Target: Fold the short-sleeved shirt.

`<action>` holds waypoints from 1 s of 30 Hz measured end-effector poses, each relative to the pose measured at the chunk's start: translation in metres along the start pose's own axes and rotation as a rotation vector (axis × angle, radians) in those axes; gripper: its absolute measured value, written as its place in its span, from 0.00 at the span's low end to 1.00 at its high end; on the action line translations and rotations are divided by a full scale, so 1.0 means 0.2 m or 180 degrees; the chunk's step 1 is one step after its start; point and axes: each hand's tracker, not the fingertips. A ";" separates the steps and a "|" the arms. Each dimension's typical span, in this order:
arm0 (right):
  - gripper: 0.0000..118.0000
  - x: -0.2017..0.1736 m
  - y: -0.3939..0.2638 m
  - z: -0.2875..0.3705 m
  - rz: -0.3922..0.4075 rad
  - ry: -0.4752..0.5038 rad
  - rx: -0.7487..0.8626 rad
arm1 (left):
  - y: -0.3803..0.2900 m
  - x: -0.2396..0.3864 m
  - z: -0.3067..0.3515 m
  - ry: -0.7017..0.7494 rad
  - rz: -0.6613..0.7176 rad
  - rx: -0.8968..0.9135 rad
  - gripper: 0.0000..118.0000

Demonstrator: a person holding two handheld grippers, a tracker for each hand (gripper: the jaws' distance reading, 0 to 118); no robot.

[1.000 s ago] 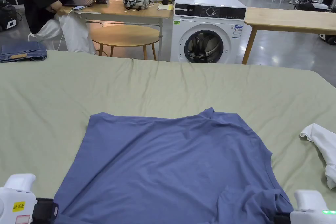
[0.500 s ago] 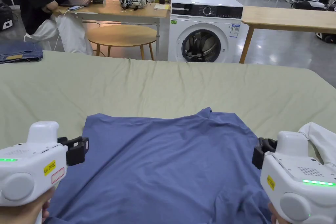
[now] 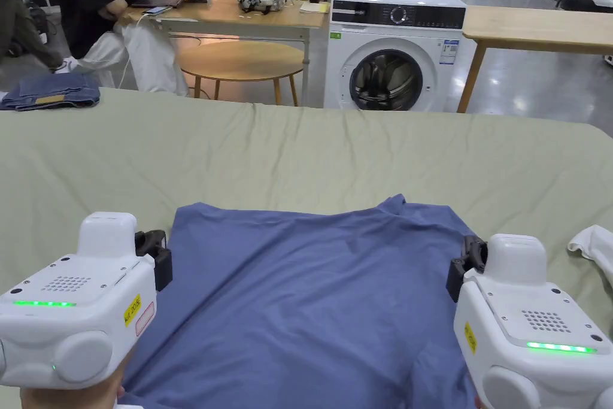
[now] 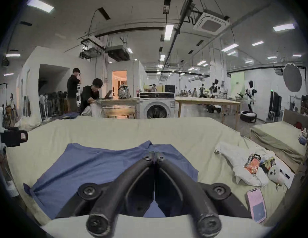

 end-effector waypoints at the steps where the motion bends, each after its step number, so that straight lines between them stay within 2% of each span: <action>1: 0.00 0.00 0.00 0.00 0.0001 0.0010 -0.0010 | 0.00 -0.04 -0.01 -0.0077 0.0021 -0.0227 0.00; 6: 0.00 -0.01 -0.04 -0.01 0.0059 0.0030 -0.0127 | -0.06 -0.25 -0.02 -0.0120 0.0009 -0.1055 0.00; 10: 0.00 -0.01 -0.09 -0.03 0.0096 0.0056 -0.0251 | -0.17 -0.43 -0.09 -0.0156 0.0340 -0.1550 0.00; 12: 0.00 -0.01 -0.11 -0.04 0.0110 0.0068 -0.0321 | -0.25 -0.49 -0.12 0.0014 0.0384 -0.1676 0.00; 13: 0.00 -0.01 -0.12 -0.05 0.0109 0.0075 -0.0344 | -0.27 -0.51 -0.14 0.0075 0.0430 -0.1715 0.07; 17: 0.00 0.00 -0.16 -0.05 0.0114 0.0073 -0.0433 | -0.33 -0.49 -0.19 0.0122 0.0698 -0.1947 0.58; 18: 0.00 0.00 -0.17 -0.05 0.0117 0.0065 -0.0457 | -0.36 -0.49 -0.21 0.0113 0.0693 -0.1984 0.63; 22: 0.00 0.03 -0.20 -0.04 0.0115 0.0037 -0.0535 | -0.46 -0.44 -0.25 0.0403 0.0447 -0.2432 0.63; 25: 0.00 0.06 -0.21 -0.03 0.0118 0.0014 -0.0571 | -0.47 -0.34 -0.18 0.0386 0.0145 -0.2305 0.63; 30: 0.00 0.08 -0.24 -0.01 0.0143 -0.0015 -0.0657 | -0.48 -0.27 -0.20 0.0412 -0.0016 -0.2443 0.62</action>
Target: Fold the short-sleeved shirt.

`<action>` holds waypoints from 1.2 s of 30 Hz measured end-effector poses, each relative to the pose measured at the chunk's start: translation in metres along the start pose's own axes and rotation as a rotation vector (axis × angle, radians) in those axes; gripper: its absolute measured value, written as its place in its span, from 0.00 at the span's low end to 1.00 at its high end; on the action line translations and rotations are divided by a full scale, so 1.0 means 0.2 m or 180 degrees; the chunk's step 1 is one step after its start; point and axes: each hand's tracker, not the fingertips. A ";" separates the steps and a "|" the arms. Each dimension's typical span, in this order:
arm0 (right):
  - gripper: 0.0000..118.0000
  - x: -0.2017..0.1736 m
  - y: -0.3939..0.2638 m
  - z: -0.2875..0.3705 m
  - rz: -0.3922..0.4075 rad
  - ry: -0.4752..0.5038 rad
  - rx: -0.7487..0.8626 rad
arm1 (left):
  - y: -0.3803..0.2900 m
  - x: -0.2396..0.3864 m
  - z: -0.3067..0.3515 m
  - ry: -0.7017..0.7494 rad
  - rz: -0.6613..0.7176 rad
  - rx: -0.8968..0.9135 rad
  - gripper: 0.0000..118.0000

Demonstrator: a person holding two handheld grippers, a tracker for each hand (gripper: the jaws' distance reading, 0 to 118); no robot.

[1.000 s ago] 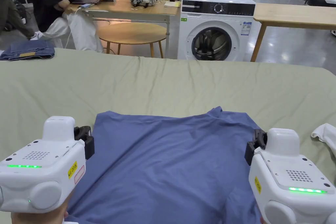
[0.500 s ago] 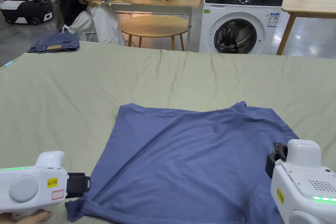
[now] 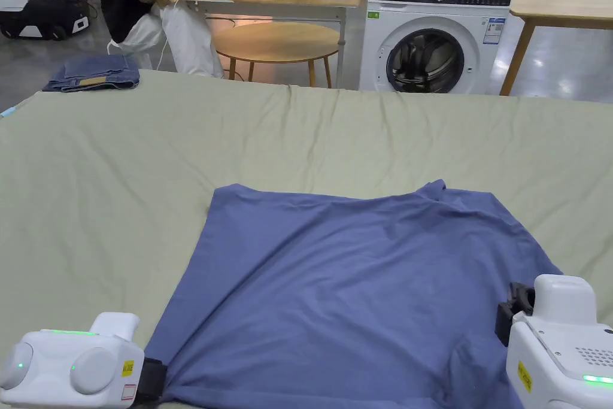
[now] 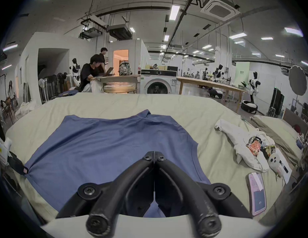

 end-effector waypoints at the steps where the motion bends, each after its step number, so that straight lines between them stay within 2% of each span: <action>1: 0.00 0.01 0.00 0.00 0.0008 -0.0009 -0.0023 | 0.01 0.00 0.00 -0.0025 -0.0014 0.0004 0.55; 3: 0.00 0.03 -0.02 0.01 0.0005 -0.0012 -0.0092 | 0.00 0.02 0.01 -0.0087 -0.0063 0.0036 0.43; 6: 0.00 0.09 -0.03 0.02 0.0013 -0.0017 -0.0398 | -0.01 0.01 0.02 -0.0237 -0.0111 0.0112 0.04; 12: 0.03 0.27 -0.10 0.03 0.0076 -0.0013 -0.1061 | 0.00 -0.05 0.02 -0.0365 -0.0039 0.0105 0.02; 15: 0.25 0.36 -0.15 0.03 0.0077 -0.0067 -0.1374 | 0.00 -0.05 0.01 -0.0363 -0.0032 0.0109 0.02; 17: 0.47 0.39 -0.19 0.03 0.0081 -0.0075 -0.1468 | 0.00 -0.03 0.01 -0.0337 -0.0052 0.0111 0.02; 18: 0.54 0.41 -0.21 0.03 0.0090 -0.0091 -0.1531 | 0.00 -0.03 0.01 -0.0330 -0.0063 0.0112 0.02; 19: 0.57 0.43 -0.23 0.02 0.0095 -0.0100 -0.1619 | 0.00 -0.03 0.01 -0.0326 -0.0067 0.0112 0.02; 22: 0.57 0.47 -0.33 -0.03 0.0095 -0.0126 -0.1944 | -0.01 -0.03 0.03 -0.0354 -0.0030 0.0118 0.02; 24: 0.57 0.50 -0.41 -0.06 0.0010 -0.0009 -0.2134 | -0.02 -0.04 0.03 -0.0384 0.0000 0.0128 0.02; 27: 0.52 0.51 -0.41 -0.05 -0.0017 -0.0035 -0.2000 | -0.03 -0.05 0.04 -0.0417 0.0029 0.0135 0.02; 28: 0.48 0.50 -0.40 -0.03 -0.0005 -0.0010 -0.2001 | -0.03 -0.05 0.05 -0.0426 0.0036 0.0135 0.02; 29: 0.40 0.51 -0.39 -0.02 -0.0028 0.0068 -0.1987 | -0.02 -0.05 0.05 -0.0434 0.0037 0.0131 0.02; 30: 0.22 0.52 -0.38 -0.02 -0.0183 0.0245 -0.1985 | -0.02 -0.05 0.05 -0.0441 0.0035 0.0127 0.02; 31: 0.03 0.52 -0.38 -0.02 -0.0267 0.0232 -0.2010 | -0.02 -0.05 0.05 -0.0443 0.0034 0.0124 0.02; 33: 0.03 0.49 -0.37 0.00 0.0008 0.0162 -0.1976 | -0.02 -0.06 0.05 -0.0454 0.0024 0.0122 0.02; 36: 0.03 0.48 -0.33 0.04 -0.0110 0.0150 -0.1908 | -0.02 -0.07 0.08 -0.0498 0.0051 0.0161 0.02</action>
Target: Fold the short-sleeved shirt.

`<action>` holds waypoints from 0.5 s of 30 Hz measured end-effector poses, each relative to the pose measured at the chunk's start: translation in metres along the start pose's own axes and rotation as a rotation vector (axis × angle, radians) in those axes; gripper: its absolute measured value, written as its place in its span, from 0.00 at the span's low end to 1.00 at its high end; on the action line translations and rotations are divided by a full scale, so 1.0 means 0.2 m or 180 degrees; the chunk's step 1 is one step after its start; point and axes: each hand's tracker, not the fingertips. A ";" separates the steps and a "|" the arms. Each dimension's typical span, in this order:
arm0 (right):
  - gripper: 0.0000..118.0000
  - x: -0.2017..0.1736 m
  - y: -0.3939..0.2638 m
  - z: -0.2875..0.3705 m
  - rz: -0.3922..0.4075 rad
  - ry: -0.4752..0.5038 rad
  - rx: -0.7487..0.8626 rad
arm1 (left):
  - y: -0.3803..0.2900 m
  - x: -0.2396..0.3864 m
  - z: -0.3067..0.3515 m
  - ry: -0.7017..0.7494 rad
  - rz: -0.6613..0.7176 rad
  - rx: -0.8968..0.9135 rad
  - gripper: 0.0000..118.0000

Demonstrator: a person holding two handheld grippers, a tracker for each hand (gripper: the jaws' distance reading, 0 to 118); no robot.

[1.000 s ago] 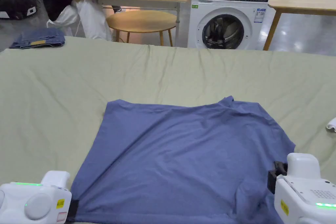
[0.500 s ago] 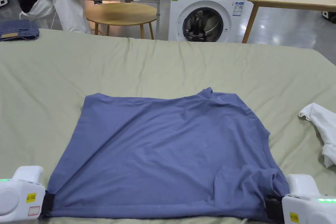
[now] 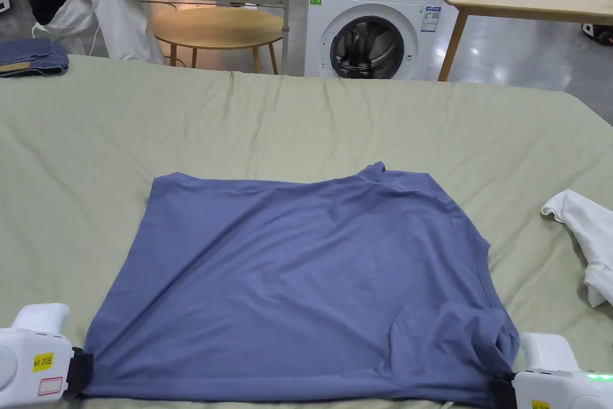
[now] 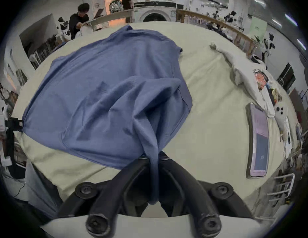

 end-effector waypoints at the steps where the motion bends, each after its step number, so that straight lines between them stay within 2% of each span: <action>1: 0.03 0.00 0.01 0.02 0.0015 0.0004 0.0037 | 0.01 -0.01 0.01 -0.0019 0.0032 0.0036 0.02; 7: 0.03 0.01 0.11 0.15 -0.0137 0.0137 0.0238 | 0.09 -0.02 0.14 -0.0151 0.0095 0.0359 0.01; 15: 0.03 0.01 0.42 0.21 -0.0352 0.0232 0.0532 | 0.39 -0.03 0.21 -0.0247 0.0103 0.0766 0.01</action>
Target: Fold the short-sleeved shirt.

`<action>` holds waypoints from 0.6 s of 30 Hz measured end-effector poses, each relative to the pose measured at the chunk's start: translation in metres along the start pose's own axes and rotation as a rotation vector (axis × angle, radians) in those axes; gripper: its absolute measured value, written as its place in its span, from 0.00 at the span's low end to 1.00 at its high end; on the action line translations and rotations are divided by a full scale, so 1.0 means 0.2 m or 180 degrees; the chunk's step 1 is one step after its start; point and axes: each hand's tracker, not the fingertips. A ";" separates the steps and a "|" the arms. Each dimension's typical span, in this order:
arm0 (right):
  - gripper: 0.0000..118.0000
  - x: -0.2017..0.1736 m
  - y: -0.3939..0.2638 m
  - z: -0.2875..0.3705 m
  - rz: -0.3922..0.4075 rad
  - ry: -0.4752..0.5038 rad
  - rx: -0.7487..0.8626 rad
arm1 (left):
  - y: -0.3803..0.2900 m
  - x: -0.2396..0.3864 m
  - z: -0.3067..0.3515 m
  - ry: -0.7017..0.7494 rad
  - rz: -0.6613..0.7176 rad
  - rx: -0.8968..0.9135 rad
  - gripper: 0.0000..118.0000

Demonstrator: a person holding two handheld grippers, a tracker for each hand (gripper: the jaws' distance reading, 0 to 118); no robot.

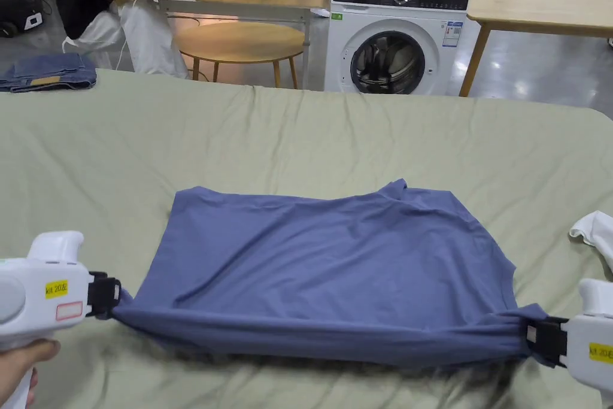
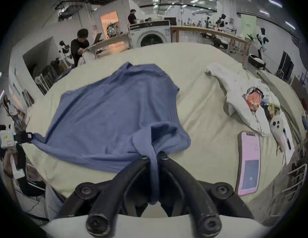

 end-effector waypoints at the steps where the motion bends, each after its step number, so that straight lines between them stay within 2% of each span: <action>1: 0.03 -0.01 0.06 -0.02 -0.0026 -0.0006 0.0024 | 0.05 -0.01 -0.02 -0.0043 0.0012 0.0050 0.01; 9: 0.03 -0.06 0.38 -0.40 0.0038 -0.0156 0.0028 | 0.36 0.00 -0.36 0.0051 0.0064 0.0018 0.01; 18: 0.03 -0.06 0.46 -0.78 0.0123 -0.0324 -0.0245 | 0.45 0.03 -0.70 0.0253 0.0033 -0.0370 0.01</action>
